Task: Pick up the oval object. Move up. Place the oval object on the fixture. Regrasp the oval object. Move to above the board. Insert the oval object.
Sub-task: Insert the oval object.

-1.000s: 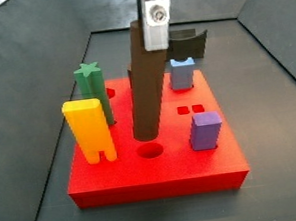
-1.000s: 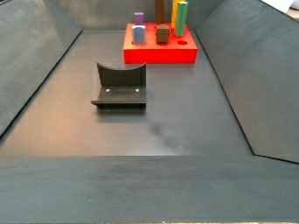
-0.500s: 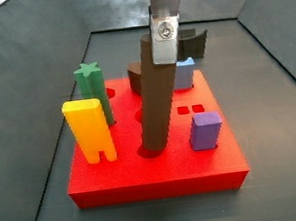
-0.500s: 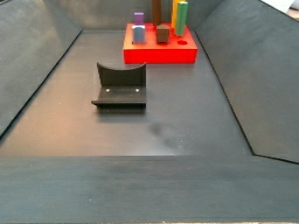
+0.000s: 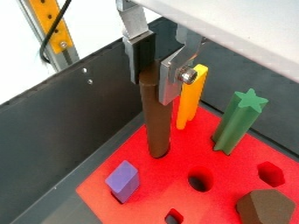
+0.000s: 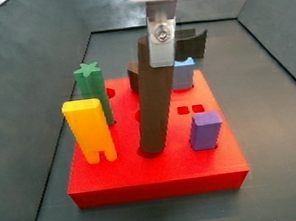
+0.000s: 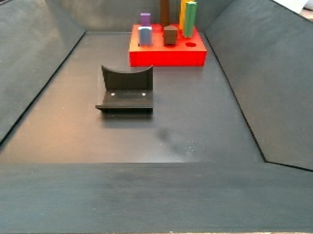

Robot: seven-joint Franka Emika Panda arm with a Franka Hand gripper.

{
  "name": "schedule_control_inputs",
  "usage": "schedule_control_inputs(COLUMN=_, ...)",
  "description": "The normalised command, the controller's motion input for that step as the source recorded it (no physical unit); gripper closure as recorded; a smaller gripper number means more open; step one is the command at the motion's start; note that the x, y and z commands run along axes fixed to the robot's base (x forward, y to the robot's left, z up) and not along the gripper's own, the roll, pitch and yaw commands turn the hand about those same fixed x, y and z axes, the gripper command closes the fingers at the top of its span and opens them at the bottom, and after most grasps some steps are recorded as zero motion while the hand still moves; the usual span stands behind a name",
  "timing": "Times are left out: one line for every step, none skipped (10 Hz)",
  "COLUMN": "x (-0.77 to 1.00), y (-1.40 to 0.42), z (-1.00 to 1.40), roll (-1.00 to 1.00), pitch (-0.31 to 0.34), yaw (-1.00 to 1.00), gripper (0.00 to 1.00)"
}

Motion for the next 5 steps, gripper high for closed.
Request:
schedule_control_inputs(x=-0.16, y=-0.15, z=-0.05, roll=0.16, pitch=-0.220, yaw=-0.03, gripper=1.00)
schedule_control_inputs(x=-0.08, y=-0.11, z=0.00, roll=0.12, pitch=-0.121, yaw=0.00, gripper=1.00)
schedule_control_inputs(x=-0.02, y=-0.09, z=0.00, roll=0.10, pitch=-0.084, yaw=0.00, gripper=1.00)
schedule_control_inputs(x=0.00, y=0.00, z=-0.03, roll=0.12, pitch=-0.030, yaw=-0.07, gripper=1.00)
schedule_control_inputs(x=0.00, y=0.00, z=-0.01, roll=0.09, pitch=-0.093, yaw=-0.11, gripper=1.00)
